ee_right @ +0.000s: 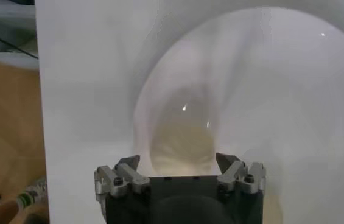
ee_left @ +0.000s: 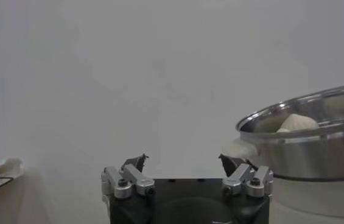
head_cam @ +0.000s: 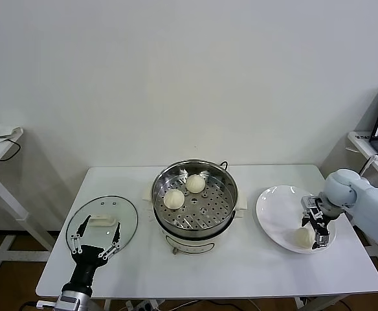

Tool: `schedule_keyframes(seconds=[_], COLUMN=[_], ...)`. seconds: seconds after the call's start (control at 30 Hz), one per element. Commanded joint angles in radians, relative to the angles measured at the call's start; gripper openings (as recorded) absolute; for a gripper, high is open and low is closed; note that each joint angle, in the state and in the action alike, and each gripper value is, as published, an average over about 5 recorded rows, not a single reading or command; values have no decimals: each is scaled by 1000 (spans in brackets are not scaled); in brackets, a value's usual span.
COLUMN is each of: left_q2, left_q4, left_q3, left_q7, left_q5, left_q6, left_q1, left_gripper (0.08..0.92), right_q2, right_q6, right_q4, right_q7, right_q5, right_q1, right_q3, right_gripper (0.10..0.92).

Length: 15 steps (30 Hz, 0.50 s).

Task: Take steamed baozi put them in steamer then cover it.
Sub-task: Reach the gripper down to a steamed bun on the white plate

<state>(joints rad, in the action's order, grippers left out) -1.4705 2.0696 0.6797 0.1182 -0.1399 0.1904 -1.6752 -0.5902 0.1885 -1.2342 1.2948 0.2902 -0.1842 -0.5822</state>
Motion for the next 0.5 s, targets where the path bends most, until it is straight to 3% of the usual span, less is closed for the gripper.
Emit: schedule_keyframes(seconds=[0.03,0.23,0.5], left_q2=[-1,-1,-2], left_q4=[-5,-10,-10], left_q3=[-2,-2,-3], left_q7=[0,0,0], left_q5=[0,0,0], left_q6=[0,-1,-3], left_q1=[2,8,11], left_gripper=[823,823,823], right_q2=[-27,-38,-43], right_q6=[-4,-9,-12], right_q4=[31,43,45], right_q7=[-5,-7,-8], right_q5=[21,28,25], right_q1=[-22,-22,-17], right_q3=[22,20,23], right_gripper=[813,744,712])
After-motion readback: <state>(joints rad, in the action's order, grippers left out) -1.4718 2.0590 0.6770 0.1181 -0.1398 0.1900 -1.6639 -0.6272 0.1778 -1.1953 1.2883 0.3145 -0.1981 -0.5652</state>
